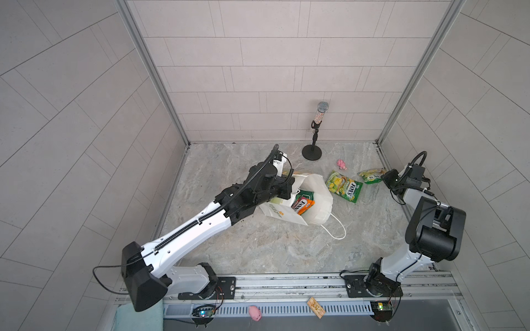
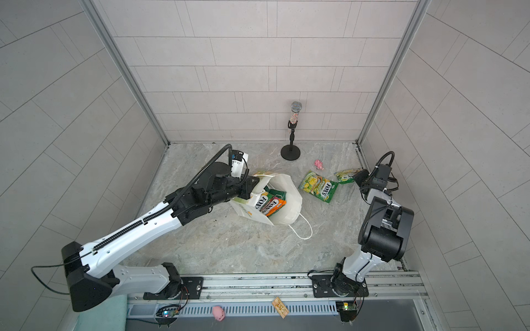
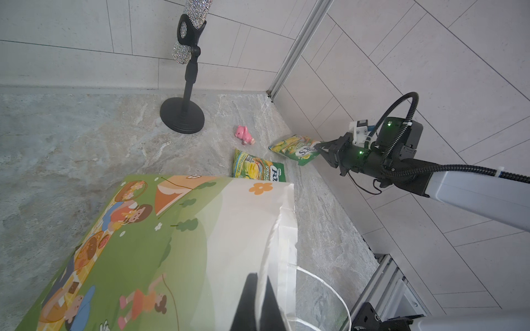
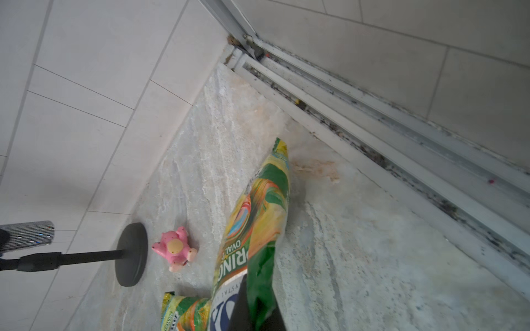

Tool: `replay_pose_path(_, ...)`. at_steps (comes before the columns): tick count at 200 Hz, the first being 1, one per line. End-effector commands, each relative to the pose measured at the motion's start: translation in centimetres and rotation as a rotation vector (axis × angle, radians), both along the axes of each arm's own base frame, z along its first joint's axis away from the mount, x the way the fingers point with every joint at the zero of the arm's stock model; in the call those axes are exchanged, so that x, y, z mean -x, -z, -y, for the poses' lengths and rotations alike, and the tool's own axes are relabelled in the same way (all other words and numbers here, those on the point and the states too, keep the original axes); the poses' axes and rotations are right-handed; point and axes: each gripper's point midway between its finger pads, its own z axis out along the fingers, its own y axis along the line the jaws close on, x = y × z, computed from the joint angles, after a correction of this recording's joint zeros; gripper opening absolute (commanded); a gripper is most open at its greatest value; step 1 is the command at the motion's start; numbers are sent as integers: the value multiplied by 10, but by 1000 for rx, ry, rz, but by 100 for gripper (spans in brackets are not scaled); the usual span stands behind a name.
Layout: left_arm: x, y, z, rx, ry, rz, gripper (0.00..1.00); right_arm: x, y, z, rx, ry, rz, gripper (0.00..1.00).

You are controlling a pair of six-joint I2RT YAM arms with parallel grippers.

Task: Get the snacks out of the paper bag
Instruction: 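Lower the green packet to the floor and release it from the right gripper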

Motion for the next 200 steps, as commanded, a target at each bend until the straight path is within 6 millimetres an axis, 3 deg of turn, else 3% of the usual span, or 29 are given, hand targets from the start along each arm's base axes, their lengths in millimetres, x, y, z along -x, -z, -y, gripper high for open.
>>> replay_pose_path(1,1,-7,-2,25,2,18,0,22,18,1,3,12,-101,0)
replay_pose_path(59,2,-5,-2,24,2,13,0,52,38,19,80,33,-269,0)
replay_pose_path(118,2,-5,1,28,13,6,0,54,50,21,34,4,-351,0)
replay_pose_path(128,2,-6,1,28,12,7,0,55,48,20,34,4,-345,7)
replay_pose_path(158,2,-6,1,27,14,8,0,55,34,16,30,4,-309,44)
replay_pose_path(200,3,-7,0,26,14,11,0,63,9,-4,5,-22,-226,66)
